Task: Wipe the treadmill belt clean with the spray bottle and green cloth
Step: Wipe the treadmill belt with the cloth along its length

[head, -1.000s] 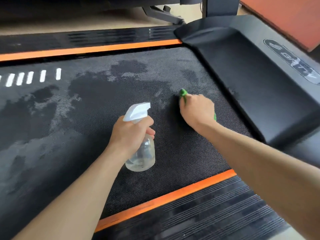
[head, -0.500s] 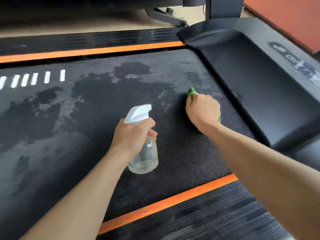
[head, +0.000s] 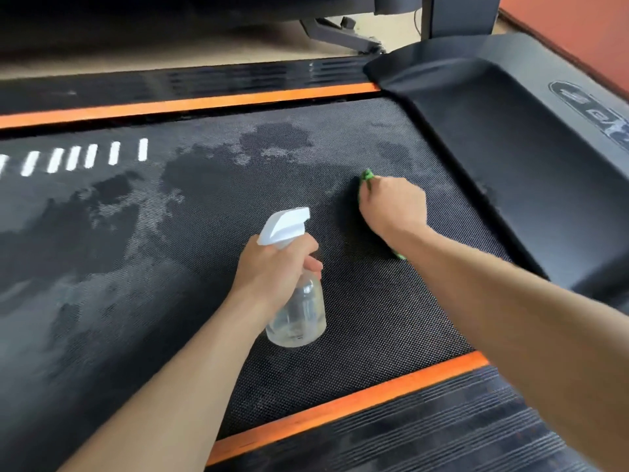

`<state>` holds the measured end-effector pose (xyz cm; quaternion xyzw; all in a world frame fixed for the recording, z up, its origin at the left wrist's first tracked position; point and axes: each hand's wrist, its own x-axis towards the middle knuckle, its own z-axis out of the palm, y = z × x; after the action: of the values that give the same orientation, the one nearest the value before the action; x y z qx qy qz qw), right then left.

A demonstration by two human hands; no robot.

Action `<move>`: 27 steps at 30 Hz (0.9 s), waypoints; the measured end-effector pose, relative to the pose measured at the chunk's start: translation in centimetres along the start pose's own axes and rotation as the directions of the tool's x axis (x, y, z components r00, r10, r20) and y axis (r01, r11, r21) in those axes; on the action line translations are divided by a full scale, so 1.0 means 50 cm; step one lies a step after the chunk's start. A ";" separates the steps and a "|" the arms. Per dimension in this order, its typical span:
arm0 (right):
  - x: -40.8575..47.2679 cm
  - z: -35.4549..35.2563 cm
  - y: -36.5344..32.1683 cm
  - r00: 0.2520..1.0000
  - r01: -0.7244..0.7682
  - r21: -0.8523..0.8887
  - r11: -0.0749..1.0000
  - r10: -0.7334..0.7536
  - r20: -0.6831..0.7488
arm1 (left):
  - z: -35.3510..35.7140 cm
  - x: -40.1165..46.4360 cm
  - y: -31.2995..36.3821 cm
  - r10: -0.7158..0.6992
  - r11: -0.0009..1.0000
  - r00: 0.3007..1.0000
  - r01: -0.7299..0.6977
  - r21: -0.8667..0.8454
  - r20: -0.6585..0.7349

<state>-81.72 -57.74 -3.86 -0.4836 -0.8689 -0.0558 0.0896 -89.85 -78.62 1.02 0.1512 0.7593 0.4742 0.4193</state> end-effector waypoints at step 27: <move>-0.204 -0.015 -0.036 0.767 0.629 0.174 0.758 -0.642 0.022 | -0.063 0.046 0.002 0.055 0.959 0.998 -0.042 0.280 -0.035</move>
<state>-77.91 -67.32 -5.30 -0.1533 -0.9858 0.0047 0.0677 -93.69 -78.97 0.62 0.2172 0.8234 0.3757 0.3657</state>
